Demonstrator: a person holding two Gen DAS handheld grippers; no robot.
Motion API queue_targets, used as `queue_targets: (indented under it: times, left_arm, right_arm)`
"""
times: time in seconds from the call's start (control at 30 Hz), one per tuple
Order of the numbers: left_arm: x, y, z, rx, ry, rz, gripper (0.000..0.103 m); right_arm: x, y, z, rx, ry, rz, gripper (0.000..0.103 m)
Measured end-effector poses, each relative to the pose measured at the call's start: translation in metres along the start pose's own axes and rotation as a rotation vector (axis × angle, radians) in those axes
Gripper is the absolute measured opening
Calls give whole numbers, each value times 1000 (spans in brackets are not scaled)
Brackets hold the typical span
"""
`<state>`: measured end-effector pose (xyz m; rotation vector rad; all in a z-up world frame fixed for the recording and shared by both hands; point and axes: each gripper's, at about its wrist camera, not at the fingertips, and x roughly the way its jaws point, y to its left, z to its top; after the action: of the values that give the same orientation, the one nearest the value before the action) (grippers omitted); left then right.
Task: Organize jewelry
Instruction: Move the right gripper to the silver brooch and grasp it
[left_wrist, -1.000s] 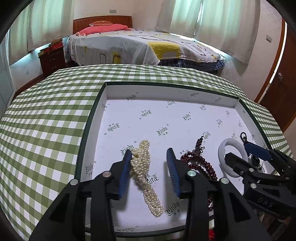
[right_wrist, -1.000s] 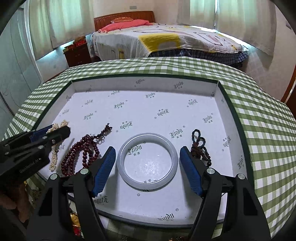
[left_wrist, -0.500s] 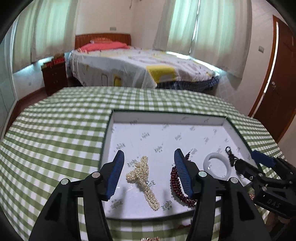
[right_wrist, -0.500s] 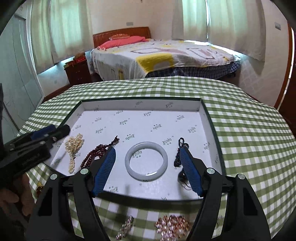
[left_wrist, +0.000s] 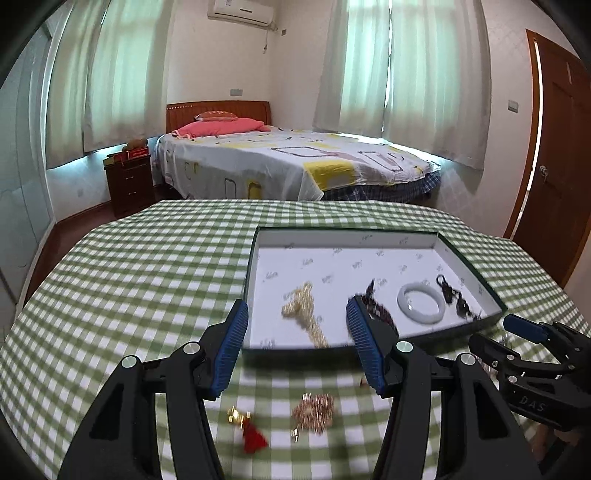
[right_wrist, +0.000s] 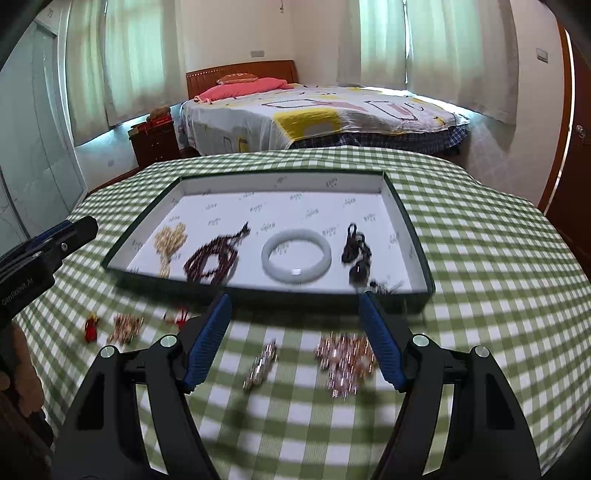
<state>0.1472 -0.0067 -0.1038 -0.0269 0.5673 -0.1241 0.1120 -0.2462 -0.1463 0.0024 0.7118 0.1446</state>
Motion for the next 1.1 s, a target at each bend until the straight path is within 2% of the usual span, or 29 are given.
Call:
queue_targets:
  times: [0.5, 0.6, 0.7, 0.77, 1.07, 1.1]
  left_arm:
    - [-26, 13, -45, -32, 71, 43, 55]
    - [-27, 16, -48, -42, 76, 49, 55]
    - [-28, 19, -49, -51, 75, 52, 55]
    - [-28, 20, -49, -52, 77, 53, 55]
    - [-27, 21, -51, -52, 89, 51, 55]
    - [-26, 20, -51, -52, 90, 51, 55]
  right_arm:
    - [-16, 13, -33, -20, 15, 19, 68]
    - [-15, 14, -35, -20, 23, 23, 61]
    - [-12, 14, -35, -13, 32, 23, 59]
    - [-7, 14, -34, -10, 46, 25, 52]
    - [13, 19, -27, -23, 89, 16, 49]
    - [16, 19, -26, -26, 97, 13, 45]
